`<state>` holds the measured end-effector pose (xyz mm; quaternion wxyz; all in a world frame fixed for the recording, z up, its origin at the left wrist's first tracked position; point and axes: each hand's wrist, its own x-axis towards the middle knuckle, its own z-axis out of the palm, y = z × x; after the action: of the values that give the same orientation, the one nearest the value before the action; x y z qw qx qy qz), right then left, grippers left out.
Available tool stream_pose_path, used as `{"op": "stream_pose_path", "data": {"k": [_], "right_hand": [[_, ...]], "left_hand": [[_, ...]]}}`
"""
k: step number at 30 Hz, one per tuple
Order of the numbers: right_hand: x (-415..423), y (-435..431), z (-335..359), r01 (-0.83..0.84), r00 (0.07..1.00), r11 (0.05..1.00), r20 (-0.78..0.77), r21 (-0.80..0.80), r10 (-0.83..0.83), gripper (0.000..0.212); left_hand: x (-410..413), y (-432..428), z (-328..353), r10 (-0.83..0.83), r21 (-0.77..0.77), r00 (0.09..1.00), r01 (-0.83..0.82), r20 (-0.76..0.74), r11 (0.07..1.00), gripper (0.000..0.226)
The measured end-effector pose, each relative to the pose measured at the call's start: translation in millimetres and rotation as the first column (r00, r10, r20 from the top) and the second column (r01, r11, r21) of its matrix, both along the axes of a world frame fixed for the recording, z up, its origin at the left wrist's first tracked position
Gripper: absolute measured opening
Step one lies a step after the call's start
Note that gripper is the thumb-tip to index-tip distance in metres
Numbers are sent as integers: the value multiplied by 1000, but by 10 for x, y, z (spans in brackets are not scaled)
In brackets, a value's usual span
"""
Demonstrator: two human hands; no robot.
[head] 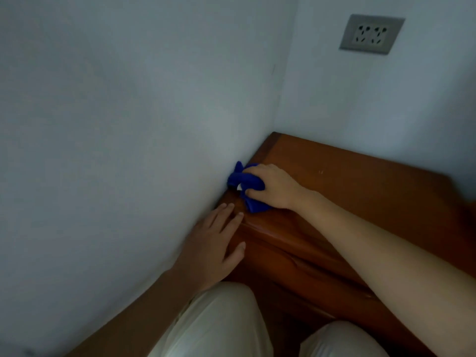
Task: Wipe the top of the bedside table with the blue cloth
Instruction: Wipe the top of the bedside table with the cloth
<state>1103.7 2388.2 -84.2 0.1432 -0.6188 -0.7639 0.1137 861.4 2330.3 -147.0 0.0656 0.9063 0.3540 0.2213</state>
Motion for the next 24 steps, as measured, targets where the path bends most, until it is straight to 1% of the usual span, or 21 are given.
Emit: {"op": "stream_pose_path", "data": {"k": [3, 7, 10, 13, 16, 19, 22, 24], "right_hand": [[27, -144, -55, -50, 998, 998, -27, 40, 51, 40], [119, -215, -99, -29, 999, 998, -40, 63, 32, 43], [228, -226, -101, 104, 994, 992, -51, 77, -100, 46], [390, -278, -108, 256, 966, 958, -63, 126, -250, 45], [458, -434, -170, 283, 959, 946, -39, 156, -280, 49], [541, -630, -175, 292, 956, 944, -35, 150, -290, 48], [629, -858, -126, 340, 940, 929, -39, 145, -338, 46], [631, -1043, -115, 374, 927, 916, -26, 146, -374, 49]], "left_hand": [[3, -1, -8, -4, 8, 1000, 4, 8, 1000, 62], [10, 23, -6, -5, 22, 1000, 5, -5, 1000, 58], [37, 38, -7, 4, 35, 1000, -3, -19, 999, 57], [53, 34, -11, 9, 80, 999, -6, -33, 997, 57], [58, 52, -3, -4, 121, 1000, 8, -30, 993, 55], [121, 96, 35, -51, 156, 998, 55, -30, 986, 52], [298, 154, 97, -95, 132, 995, 97, -23, 986, 52], [464, 198, 144, -110, 127, 993, 114, -39, 985, 52]]}}
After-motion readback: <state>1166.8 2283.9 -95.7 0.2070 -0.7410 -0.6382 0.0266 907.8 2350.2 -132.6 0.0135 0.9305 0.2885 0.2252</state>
